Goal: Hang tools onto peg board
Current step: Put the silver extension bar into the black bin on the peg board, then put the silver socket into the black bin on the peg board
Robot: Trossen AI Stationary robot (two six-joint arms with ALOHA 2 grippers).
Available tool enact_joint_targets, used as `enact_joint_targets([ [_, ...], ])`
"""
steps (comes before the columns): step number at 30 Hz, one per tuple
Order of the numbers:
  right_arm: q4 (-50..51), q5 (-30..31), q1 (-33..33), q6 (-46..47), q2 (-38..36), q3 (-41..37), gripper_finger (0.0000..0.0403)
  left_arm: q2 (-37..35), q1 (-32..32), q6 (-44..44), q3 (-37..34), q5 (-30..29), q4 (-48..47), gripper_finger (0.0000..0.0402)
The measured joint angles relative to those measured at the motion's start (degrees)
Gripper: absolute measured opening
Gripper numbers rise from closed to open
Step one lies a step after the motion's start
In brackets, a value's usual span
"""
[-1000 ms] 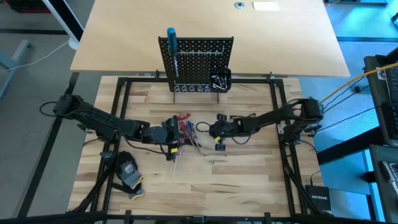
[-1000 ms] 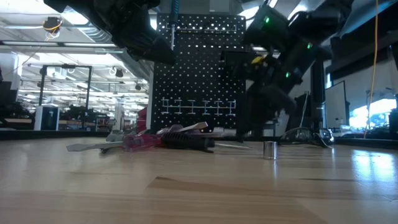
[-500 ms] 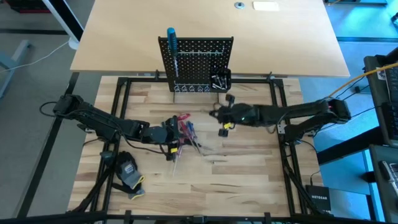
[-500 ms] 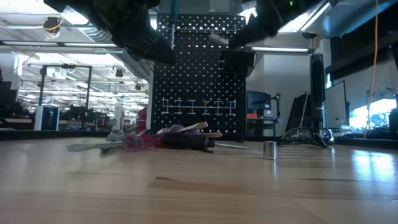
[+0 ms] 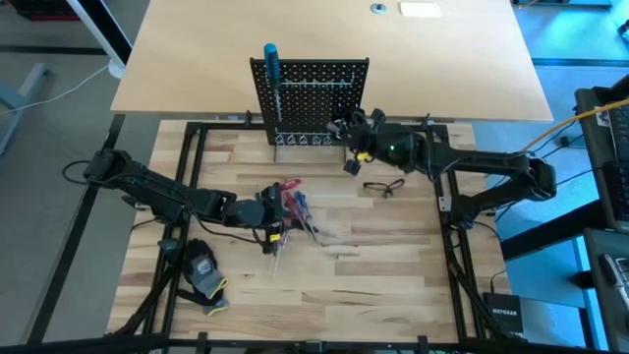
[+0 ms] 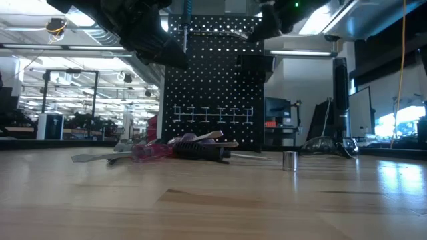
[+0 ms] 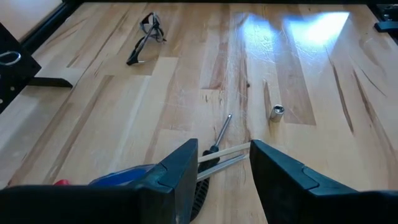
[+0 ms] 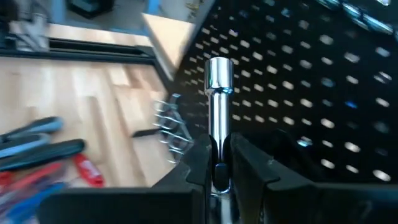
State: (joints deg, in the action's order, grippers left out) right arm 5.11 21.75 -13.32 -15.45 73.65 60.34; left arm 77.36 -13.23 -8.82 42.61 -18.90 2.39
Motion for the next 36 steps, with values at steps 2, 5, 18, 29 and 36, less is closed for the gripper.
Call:
enact_joint_targets([
  [2, 0.94, 0.11, -1.73, 0.23, 0.00, 0.00, 0.0047, 0.00, 0.00, 0.00, 0.00, 0.00, -0.02, 0.0136],
  [5, 3.45, 0.09, -3.75, 1.90, 0.00, 0.00, 0.0047, 0.00, 0.00, 0.01, 0.00, 0.02, -0.02, 0.0136],
  [18, 8.32, -0.30, -5.08, 4.20, 0.00, 0.00, 0.0047, 0.02, 0.00, 0.00, 0.00, 0.00, 0.00, 0.0136],
  [29, 8.41, 1.21, -5.08, 4.72, 0.00, 0.00, 0.0093, 0.04, 0.00, 0.00, 0.00, 0.00, 0.00, 0.0136],
  [36, 8.41, -0.25, -4.12, 4.51, -2.08, 0.00, 0.0167, 0.04, 0.00, 0.00, 0.00, 0.00, 0.00, 0.0136],
])
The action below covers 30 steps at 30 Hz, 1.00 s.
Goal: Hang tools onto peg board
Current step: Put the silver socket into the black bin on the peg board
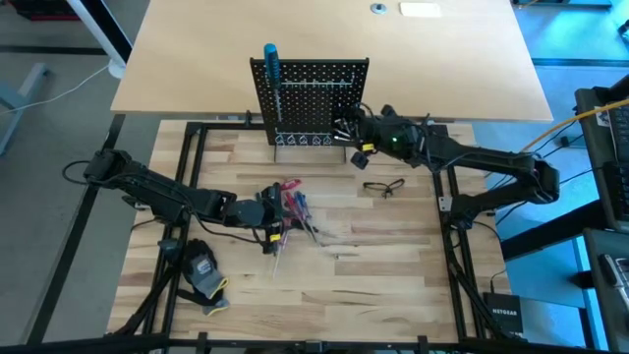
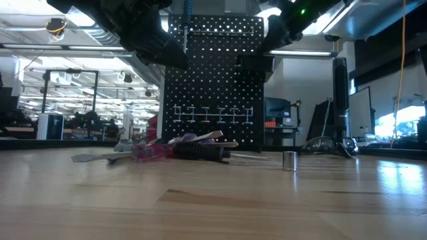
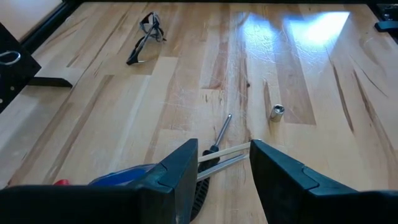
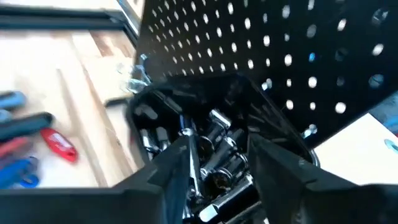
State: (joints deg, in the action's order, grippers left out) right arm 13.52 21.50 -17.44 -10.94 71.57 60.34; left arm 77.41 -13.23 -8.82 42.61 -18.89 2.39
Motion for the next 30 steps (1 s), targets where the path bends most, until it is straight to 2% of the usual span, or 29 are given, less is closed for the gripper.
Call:
enact_joint_targets([
  [8, 1.12, -4.75, 9.76, -2.62, -4.68, 0.11, 0.0186, 0.00, 0.07, 0.02, 0.00, 0.00, 0.00, 0.0136],
  [13, 5.65, -12.18, 17.15, -1.24, -3.98, 0.11, 0.0186, 0.02, 0.04, -0.13, 0.00, 0.00, 0.02, 0.0136],
  [18, 10.50, -18.06, 23.36, 0.18, -0.62, 0.11, 0.0186, 0.03, 0.04, -0.19, 0.00, 0.00, 0.04, 0.0136],
  [30, 10.43, -22.72, 31.81, 1.23, 12.37, 0.07, 0.0186, 0.04, 0.26, -0.03, 0.00, 0.00, 0.07, 0.0136],
])
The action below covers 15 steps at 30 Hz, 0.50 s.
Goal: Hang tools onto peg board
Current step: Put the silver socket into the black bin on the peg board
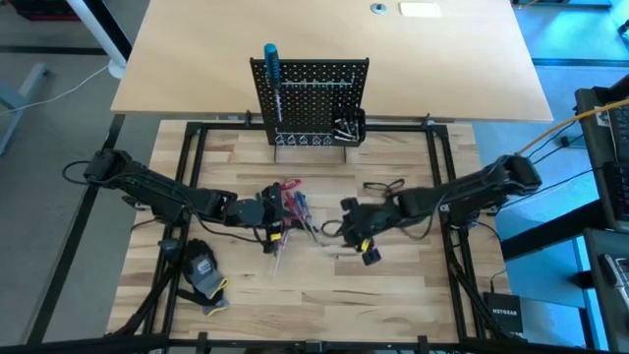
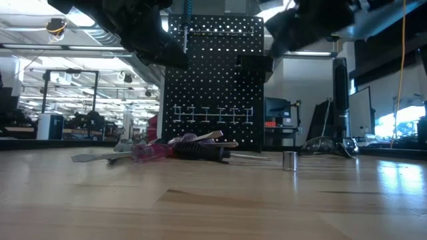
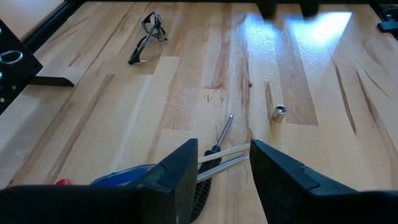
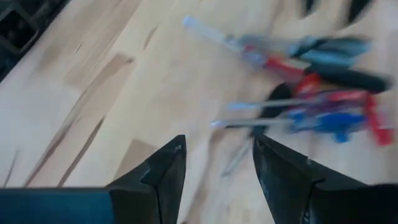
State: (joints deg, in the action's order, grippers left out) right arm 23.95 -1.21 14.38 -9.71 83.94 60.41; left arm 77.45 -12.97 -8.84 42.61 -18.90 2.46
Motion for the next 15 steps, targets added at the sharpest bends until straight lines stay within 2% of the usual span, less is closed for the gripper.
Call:
enact_joint_targets([
  [8, 0.36, -4.42, 1.15, -1.51, 9.06, -0.03, 0.0186, 0.00, 0.00, -0.09, 0.00, 0.00, 0.04, 0.0136],
  [15, 0.12, -4.83, 1.03, -9.86, 15.86, -0.07, 0.0186, 0.00, 0.00, -0.10, 0.00, 0.00, 0.13, 0.0136],
])
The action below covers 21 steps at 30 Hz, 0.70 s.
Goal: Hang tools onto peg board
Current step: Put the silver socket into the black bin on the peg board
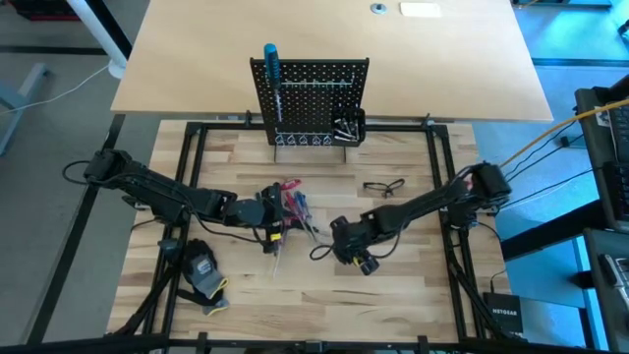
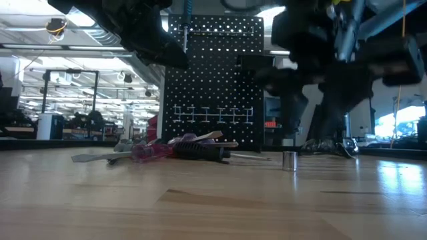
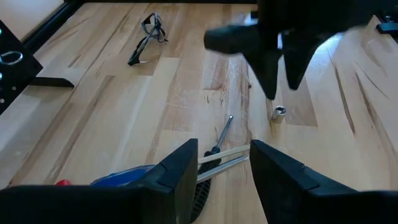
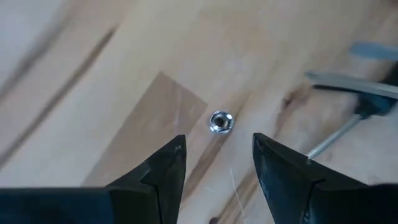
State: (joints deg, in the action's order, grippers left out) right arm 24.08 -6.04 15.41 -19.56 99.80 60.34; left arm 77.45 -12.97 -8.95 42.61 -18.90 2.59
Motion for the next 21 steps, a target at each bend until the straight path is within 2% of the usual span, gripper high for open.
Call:
enact_joint_targets([
  [15, -5.21, -0.15, -0.04, -5.05, 6.89, 0.00, 0.0183, 0.00, 0.00, 0.00, 0.00, 0.00, 0.15, 0.0136],
  [21, -6.06, -0.33, -0.04, -6.43, 7.09, 0.00, 0.0134, 0.00, 0.00, 0.10, 0.00, -0.02, 0.22, 0.0136],
])
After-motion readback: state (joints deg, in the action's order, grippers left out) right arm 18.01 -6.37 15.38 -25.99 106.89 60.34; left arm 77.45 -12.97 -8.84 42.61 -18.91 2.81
